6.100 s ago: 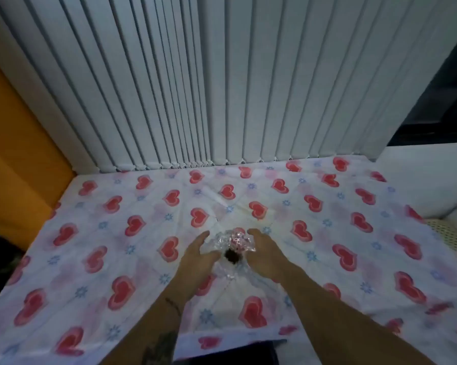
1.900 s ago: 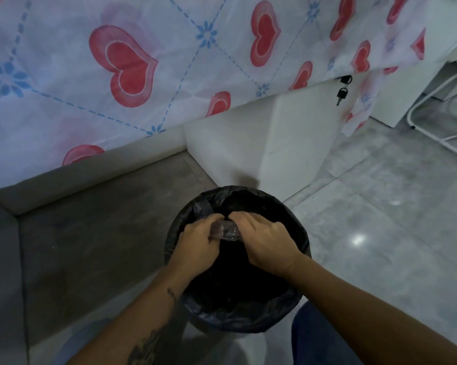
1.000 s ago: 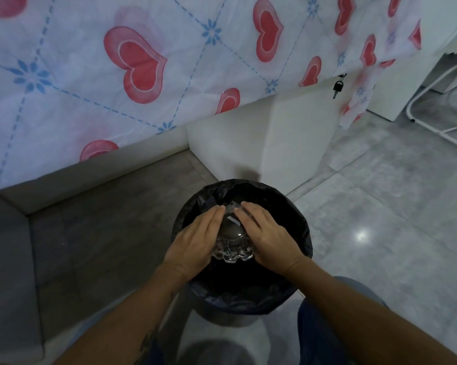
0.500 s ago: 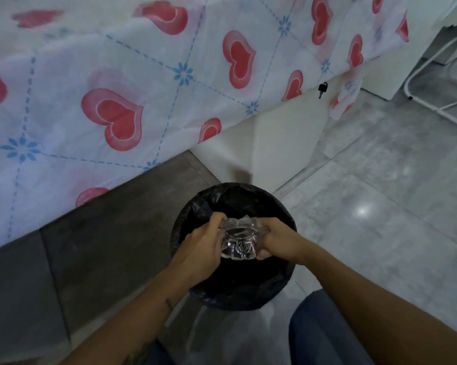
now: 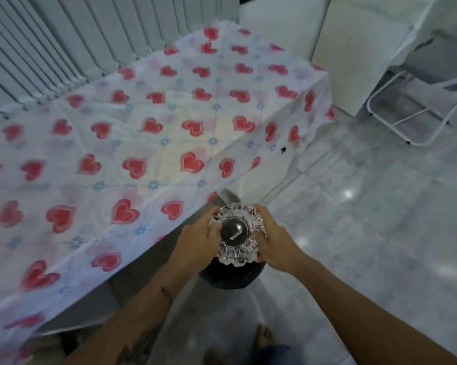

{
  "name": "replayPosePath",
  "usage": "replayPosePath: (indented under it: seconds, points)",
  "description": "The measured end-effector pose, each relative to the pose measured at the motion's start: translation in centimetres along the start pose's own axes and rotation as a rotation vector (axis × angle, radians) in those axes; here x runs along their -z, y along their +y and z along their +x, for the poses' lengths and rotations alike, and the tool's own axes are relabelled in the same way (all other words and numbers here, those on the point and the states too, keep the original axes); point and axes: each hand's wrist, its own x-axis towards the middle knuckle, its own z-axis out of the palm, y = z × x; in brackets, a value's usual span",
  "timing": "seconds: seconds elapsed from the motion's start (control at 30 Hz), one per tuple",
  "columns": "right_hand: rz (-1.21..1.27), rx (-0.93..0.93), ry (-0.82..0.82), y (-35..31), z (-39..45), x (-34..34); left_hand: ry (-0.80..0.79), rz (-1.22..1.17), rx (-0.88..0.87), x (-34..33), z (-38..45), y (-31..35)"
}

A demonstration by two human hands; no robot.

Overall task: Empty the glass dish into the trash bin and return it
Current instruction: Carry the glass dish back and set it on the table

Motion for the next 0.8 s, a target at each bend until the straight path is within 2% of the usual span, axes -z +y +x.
replayPosePath:
  seconds: [0.13, 0.37, 0.5, 0.8]
  points:
    - [-0.05, 0.089, 0.066, -6.3, -2.7, 2.2, 0.0, -0.065, -0.009, 4.9, -2.2, 4.5]
    - [-0.189, 0.137, 0.163, -12.5, -1.6, 3.0, 0.094, -0.144, 0.032, 10.4, -3.6, 8.2]
    - [-0.179, 0.209, 0.142, -15.5, 0.1, 3.6, 0.213, -0.189, 0.059, 12.5, -3.2, 9.3]
    - [-0.176, 0.256, 0.064, -17.4, 9.0, 5.6, 0.275, -0.189, 0.156, 14.1, 4.8, 9.0]
